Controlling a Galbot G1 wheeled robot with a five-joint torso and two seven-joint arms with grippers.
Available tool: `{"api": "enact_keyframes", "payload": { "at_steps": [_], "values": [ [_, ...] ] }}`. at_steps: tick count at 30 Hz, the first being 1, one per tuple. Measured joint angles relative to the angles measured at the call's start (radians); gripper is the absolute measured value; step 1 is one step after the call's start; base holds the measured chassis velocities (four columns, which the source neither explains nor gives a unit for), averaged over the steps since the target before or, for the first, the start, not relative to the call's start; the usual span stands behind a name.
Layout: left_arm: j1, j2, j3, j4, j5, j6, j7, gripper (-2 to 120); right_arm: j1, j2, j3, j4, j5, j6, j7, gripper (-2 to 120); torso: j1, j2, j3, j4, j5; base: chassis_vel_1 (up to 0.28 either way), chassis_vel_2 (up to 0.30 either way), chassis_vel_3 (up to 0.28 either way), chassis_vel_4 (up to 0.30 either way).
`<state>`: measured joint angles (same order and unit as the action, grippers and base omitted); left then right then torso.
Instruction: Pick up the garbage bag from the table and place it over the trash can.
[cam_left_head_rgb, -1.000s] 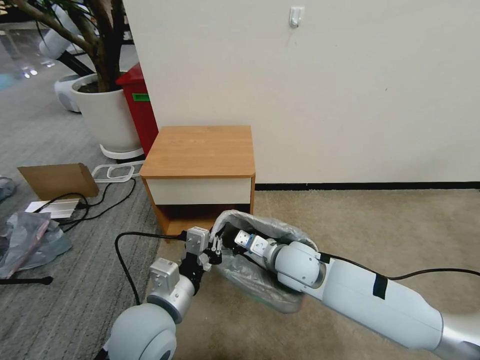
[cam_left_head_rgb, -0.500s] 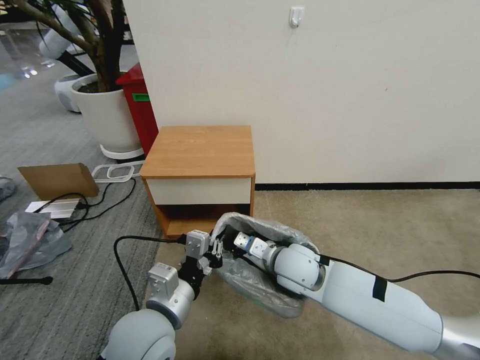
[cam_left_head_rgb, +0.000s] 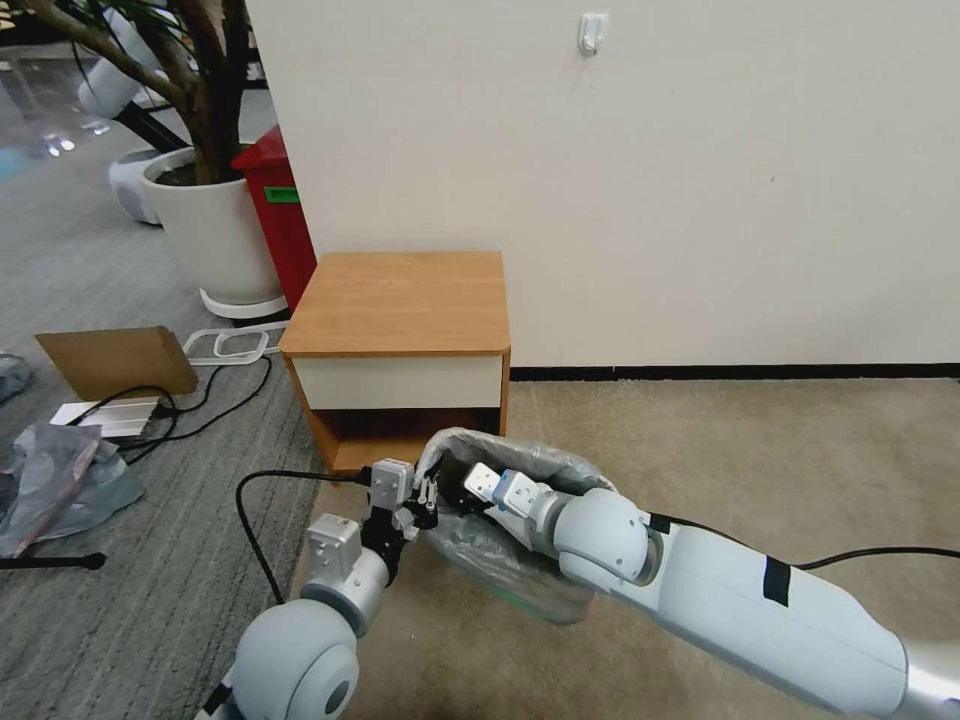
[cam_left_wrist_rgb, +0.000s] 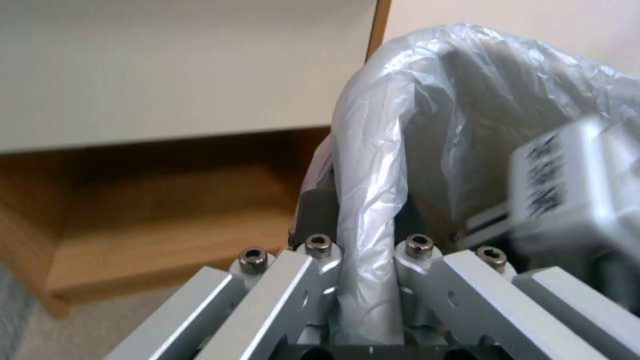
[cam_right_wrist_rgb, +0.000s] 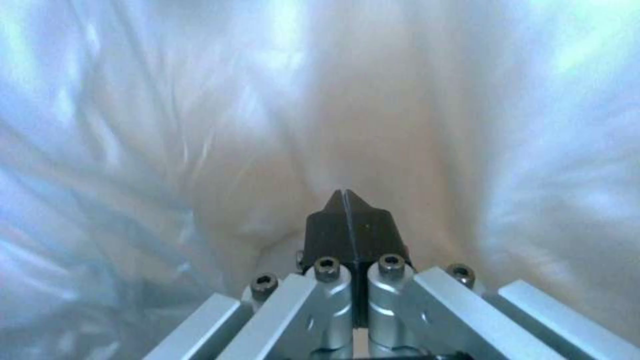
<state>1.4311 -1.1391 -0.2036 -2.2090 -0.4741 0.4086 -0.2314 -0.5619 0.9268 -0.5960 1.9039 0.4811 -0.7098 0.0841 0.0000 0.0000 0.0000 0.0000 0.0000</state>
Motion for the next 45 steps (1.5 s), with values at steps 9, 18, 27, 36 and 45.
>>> {"api": "enact_keyframes", "payload": {
  "at_steps": [9,18,27,36,45],
  "values": [
    [-0.032,-0.013,-0.005,0.073,-0.109,0.009,-0.026,4,-0.003,-0.022,0.033,0.042,0.07,0.0,-0.001,0,0.0,0.0,0.0,0.0001,0.0,0.0,0.0,0.0,0.0],
    [-0.067,-0.039,-0.018,0.106,-0.334,0.043,-0.134,4,-0.102,-0.08,0.183,0.161,0.157,0.001,-0.001,0,0.0,0.0,0.0,0.0001,0.0002,0.0,0.0,0.0,0.0],
    [-0.076,-0.063,-0.017,0.135,-0.435,0.052,-0.214,4,-0.343,-0.115,0.514,0.32,0.163,0.007,-0.008,0,0.0,0.0,0.0,-0.0001,0.0001,0.0,0.0,0.0,0.0],
    [-0.041,-0.055,0.017,0.102,-0.485,0.07,-0.307,4,-0.64,0.003,0.856,0.356,-0.024,0.186,0.076,23,0.0,0.0,0.0,-0.0001,0.0004,0.0,0.0,0.0,0.0],
    [0.055,-0.032,0.054,0.078,-0.389,0.069,-0.327,4,-0.928,0.197,1.104,0.319,-0.236,0.366,0.11,54,0.0,0.0,0.0,-0.0001,0.0002,0.0,0.0,0.0,0.0]
  ]
}}
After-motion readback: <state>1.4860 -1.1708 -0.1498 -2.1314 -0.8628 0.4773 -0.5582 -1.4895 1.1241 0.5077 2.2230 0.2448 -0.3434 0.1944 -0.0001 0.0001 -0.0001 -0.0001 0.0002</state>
